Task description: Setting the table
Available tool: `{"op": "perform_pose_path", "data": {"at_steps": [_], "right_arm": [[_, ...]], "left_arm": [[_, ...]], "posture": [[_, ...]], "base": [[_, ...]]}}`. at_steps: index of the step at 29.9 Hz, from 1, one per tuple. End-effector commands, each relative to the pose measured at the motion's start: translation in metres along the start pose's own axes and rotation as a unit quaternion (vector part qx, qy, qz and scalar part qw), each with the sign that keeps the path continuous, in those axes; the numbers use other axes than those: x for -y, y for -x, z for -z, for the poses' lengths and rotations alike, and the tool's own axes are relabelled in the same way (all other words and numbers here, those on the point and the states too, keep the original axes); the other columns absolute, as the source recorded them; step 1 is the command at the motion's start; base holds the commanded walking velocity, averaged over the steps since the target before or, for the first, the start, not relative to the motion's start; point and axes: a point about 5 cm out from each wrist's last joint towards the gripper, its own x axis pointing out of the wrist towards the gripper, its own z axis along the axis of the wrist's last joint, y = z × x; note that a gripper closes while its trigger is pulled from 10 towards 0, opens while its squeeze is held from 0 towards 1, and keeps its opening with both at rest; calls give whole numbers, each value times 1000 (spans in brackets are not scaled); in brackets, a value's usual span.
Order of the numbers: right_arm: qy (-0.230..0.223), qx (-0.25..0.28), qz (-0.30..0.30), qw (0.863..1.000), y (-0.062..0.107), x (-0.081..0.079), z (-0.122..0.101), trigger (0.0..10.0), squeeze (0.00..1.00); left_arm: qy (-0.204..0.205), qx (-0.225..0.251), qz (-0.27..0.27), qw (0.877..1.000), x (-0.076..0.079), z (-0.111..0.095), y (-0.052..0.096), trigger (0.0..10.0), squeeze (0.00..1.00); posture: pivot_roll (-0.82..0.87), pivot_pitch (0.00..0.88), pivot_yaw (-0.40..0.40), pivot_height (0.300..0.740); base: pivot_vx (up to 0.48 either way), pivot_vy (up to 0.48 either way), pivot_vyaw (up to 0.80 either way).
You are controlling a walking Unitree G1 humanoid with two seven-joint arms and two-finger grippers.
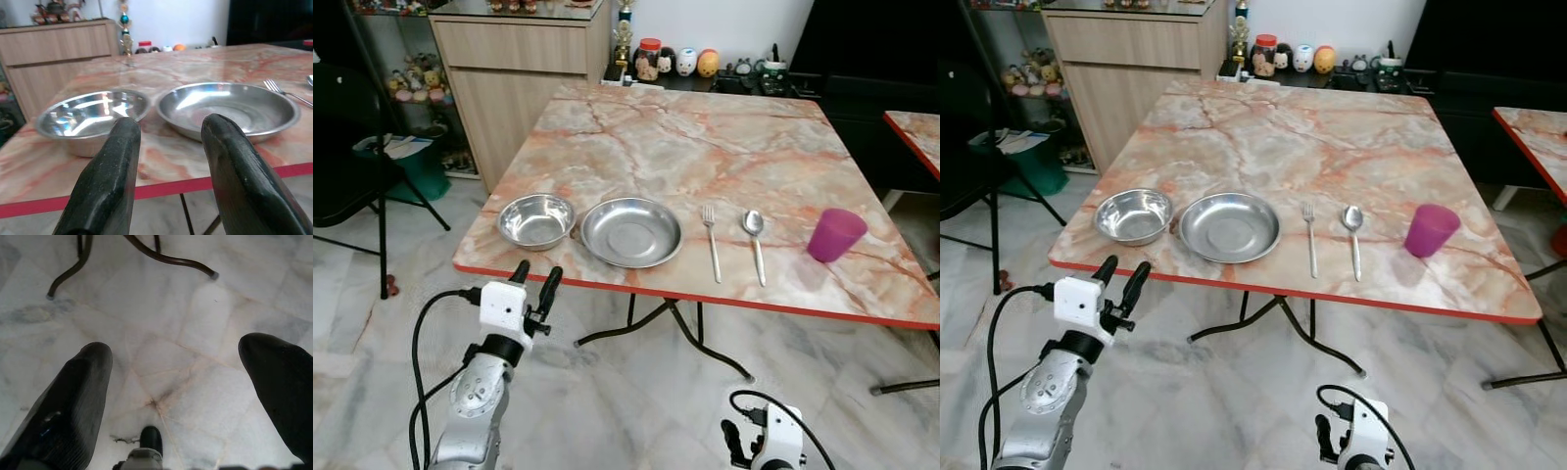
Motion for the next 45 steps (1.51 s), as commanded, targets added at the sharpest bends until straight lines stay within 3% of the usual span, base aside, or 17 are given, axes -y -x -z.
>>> {"op": "perform_pose_path", "data": {"at_steps": [1,5,26,40,45], "right_arm": [[-4,-10,9,1000,3,6,6,10000,0],[-6,-9,12,1000,2,8,4,10000,0],[0,-11,9,1000,0,7,1,10000,0],[2,-14,5,1000,0,6,2,10000,0],[2,-14,4,1000,0,5,2,10000,0]], "left_arm": [[5,0,9,1000,6,-1,-2,10000,0],[10,-1,6,1000,6,-4,-5,10000,0],[39,-43,-41,997,-6,1,-12,10000,0],[46,-41,-33,998,-3,-2,-16,10000,0],[38,-30,-24,999,-1,-7,-19,10000,0]], "posture": [[69,0,-47,740],[70,0,-51,740],[69,0,-62,740],[72,0,-56,740],[75,0,-53,740]], "base": [[0,-337,-456],[0,-327,-662],[0,0,0],[0,419,0],[0,0,0]]}}
